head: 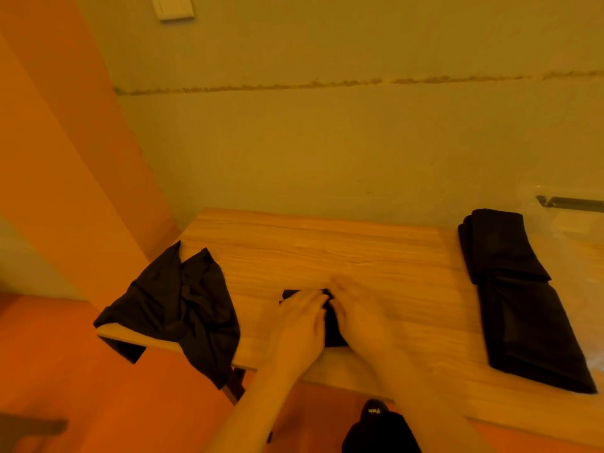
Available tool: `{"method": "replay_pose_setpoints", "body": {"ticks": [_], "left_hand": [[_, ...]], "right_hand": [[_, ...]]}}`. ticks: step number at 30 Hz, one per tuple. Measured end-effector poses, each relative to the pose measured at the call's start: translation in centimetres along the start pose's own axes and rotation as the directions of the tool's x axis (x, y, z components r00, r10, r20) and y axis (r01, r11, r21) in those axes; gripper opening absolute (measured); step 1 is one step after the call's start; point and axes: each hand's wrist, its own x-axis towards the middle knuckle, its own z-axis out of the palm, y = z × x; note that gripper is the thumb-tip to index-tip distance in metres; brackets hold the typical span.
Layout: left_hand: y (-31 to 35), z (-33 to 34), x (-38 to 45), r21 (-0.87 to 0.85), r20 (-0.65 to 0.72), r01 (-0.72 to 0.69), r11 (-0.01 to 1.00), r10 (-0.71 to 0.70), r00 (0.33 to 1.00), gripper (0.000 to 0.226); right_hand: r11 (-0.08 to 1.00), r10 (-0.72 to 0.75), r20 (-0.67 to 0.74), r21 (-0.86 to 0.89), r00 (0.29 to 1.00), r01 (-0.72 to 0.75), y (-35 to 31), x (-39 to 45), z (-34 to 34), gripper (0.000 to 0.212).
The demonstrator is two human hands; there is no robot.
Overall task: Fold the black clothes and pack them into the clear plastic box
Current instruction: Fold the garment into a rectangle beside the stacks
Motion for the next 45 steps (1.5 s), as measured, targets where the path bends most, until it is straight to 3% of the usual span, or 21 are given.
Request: {"method": "replay_pose_setpoints", "body": {"ticks": [2,4,6,8,11,12,14,16,18,22,24,26,29,31,33,34,36,39,40,42,45], "left_hand": [[-0.3,1.0,-0.4,0.141,0.255,-0.006,0.990,-0.031,0.966,0.071],[-1.7,1.7,-0.2,0.208,0.355,0.198,0.958,-0.263,0.897,0.078],[-2.5,1.5,0.0,0.194,0.374,0.311,0.930,-0.364,0.853,0.069],[-2.9,0.9,0.3,0.158,0.417,0.337,0.928,-0.372,0.829,0.064],[-3.0,-0.9,-0.2,-0.200,0.257,0.485,0.851,-0.432,0.864,0.029],[-2.7,-1.9,-0.8,-0.330,0.170,0.540,0.775,-0.514,0.841,0.012],[-2.6,-3.1,-1.8,-0.467,0.140,0.704,0.534,-0.742,0.656,0.019],[-2.7,-3.0,-2.6,-0.547,0.269,0.802,0.239,-0.857,0.439,0.016],[-1.5,-3.0,-2.9,-0.618,0.397,0.784,0.053,-0.840,0.370,0.009],[1.4,-3.9,-1.4,-0.637,0.501,0.769,0.054,-0.729,0.466,0.033],[1.9,-4.2,-0.3,-0.630,0.550,0.775,0.057,-0.672,0.496,0.038],[1.7,-3.8,0.4,-0.566,0.604,0.822,0.072,-0.642,0.472,0.045],[2.4,-3.8,1.1,-0.463,0.662,0.883,0.075,-0.634,0.400,0.043],[3.0,-3.9,1.8,-0.487,0.672,0.873,0.027,-0.627,0.395,0.038],[3.5,-4.5,2.6,-0.550,0.682,0.834,-0.039,-0.597,0.422,0.032],[3.7,-5.0,3.0,-0.589,0.684,0.805,-0.064,-0.570,0.455,0.030],[3.9,-5.9,3.6,-0.664,0.645,0.748,-0.017,-0.519,0.561,0.029],[3.0,-6.1,4.1,-0.609,0.465,0.707,0.359,-0.561,0.685,0.049],[2.9,-6.2,4.1,-0.587,0.483,0.714,0.381,-0.543,0.687,0.065],[3.0,-5.9,4.0,-0.639,0.674,0.756,0.143,-0.368,0.640,0.079],[4.6,-5.7,4.2,-0.649,0.760,0.731,-0.210,-0.135,0.636,0.046]], "right_hand": [[0.997,0.014,0.268,-0.077,0.963,0.007,0.3,-0.5,0.1,0.112],[0.980,0.183,0.366,-0.139,0.912,-0.141,1.1,-0.5,0.0,0.132],[0.954,0.294,0.379,-0.166,0.877,-0.248,1.2,-1.1,-0.4,0.126],[0.938,0.345,0.407,-0.155,0.845,-0.309,1.5,-1.0,-0.9,0.091],[0.918,0.382,0.440,-0.076,0.813,-0.390,2.2,-1.1,-2.5,0.063],[0.913,0.387,0.407,-0.043,0.827,-0.406,2.4,-1.3,-3.3,0.060],[0.941,0.329,0.303,-0.027,0.894,-0.337,2.2,-2.0,-4.4,0.056],[0.987,0.153,0.294,-0.087,0.943,-0.133,0.9,-2.6,-4.5,0.055],[0.994,0.054,0.369,-0.112,0.928,-0.014,-0.2,-2.8,-3.5,0.055],[0.980,0.197,0.421,-0.112,0.885,-0.164,-0.8,-3.1,-2.1,0.066],[0.981,0.174,0.445,-0.160,0.878,-0.113,-0.5,-3.7,-2.0,0.103],[0.975,0.131,0.444,-0.217,0.886,-0.035,-0.3,-4.1,-2.3,0.128],[0.949,0.042,0.324,-0.308,0.945,0.063,-0.6,-4.4,-3.1,0.106],[0.967,-0.022,0.296,-0.235,0.955,0.095,-1.2,-4.6,-3.5,0.082],[0.999,-0.054,0.192,0.014,0.980,0.052,-1.4,-4.6,-3.2,0.056],[0.974,0.037,0.204,0.212,0.978,-0.081,-2.0,-4.2,-4.0,0.043],[0.759,0.231,0.201,0.575,0.952,-0.306,-2.1,-3.1,-5.3,0.018],[0.405,0.349,0.338,0.786,0.874,-0.466,-1.4,-1.2,-7.7,0.008],[0.299,0.336,0.404,0.811,0.851,-0.503,-1.1,-0.8,-8.5,0.015],[0.133,0.284,0.467,0.846,0.838,-0.516,-0.5,-0.2,-9.6,0.022],[0.050,0.252,0.511,0.841,0.822,-0.539,-0.4,-0.1,-10.6,0.024]]}}
